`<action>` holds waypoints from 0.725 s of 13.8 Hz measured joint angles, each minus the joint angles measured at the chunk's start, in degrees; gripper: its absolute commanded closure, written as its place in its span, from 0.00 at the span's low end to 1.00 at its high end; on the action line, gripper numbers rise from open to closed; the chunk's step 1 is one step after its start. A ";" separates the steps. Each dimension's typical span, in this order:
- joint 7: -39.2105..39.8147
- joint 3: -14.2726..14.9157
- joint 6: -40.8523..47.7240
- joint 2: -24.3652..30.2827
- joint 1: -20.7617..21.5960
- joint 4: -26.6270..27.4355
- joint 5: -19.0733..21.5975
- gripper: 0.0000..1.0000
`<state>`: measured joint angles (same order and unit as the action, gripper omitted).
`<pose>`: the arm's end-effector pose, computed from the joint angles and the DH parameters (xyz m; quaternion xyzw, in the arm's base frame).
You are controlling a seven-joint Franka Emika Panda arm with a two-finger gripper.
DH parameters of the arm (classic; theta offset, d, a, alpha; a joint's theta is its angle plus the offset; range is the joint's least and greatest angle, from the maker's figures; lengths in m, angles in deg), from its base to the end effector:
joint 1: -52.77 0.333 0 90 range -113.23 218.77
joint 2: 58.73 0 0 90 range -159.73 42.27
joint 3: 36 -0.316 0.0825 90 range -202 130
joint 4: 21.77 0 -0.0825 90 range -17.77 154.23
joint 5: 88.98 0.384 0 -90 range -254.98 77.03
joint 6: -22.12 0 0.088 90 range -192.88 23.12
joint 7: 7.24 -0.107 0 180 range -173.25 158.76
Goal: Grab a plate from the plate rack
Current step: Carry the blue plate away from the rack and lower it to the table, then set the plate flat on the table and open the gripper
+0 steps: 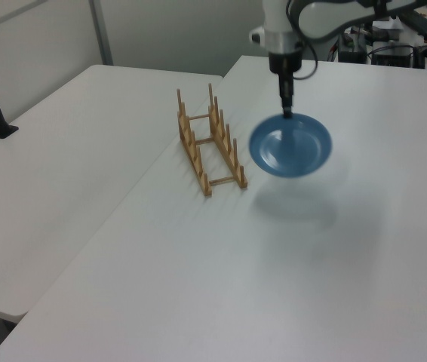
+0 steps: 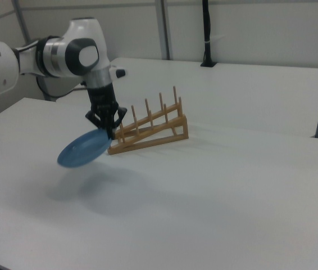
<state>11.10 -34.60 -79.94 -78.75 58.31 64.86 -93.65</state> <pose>0.6551 0.0424 0.4574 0.9770 0.2050 -0.0451 0.0384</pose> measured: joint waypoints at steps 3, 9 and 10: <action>14.13 0.00 1.19 -0.25 -0.03 3.99 0.00 1.00; 34.61 0.04 0.96 -2.15 -0.35 8.48 -0.43 1.00; 37.37 0.05 0.12 -2.67 -0.47 8.95 -0.70 0.99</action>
<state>48.47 -34.55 -79.83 -81.43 57.84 73.81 -94.35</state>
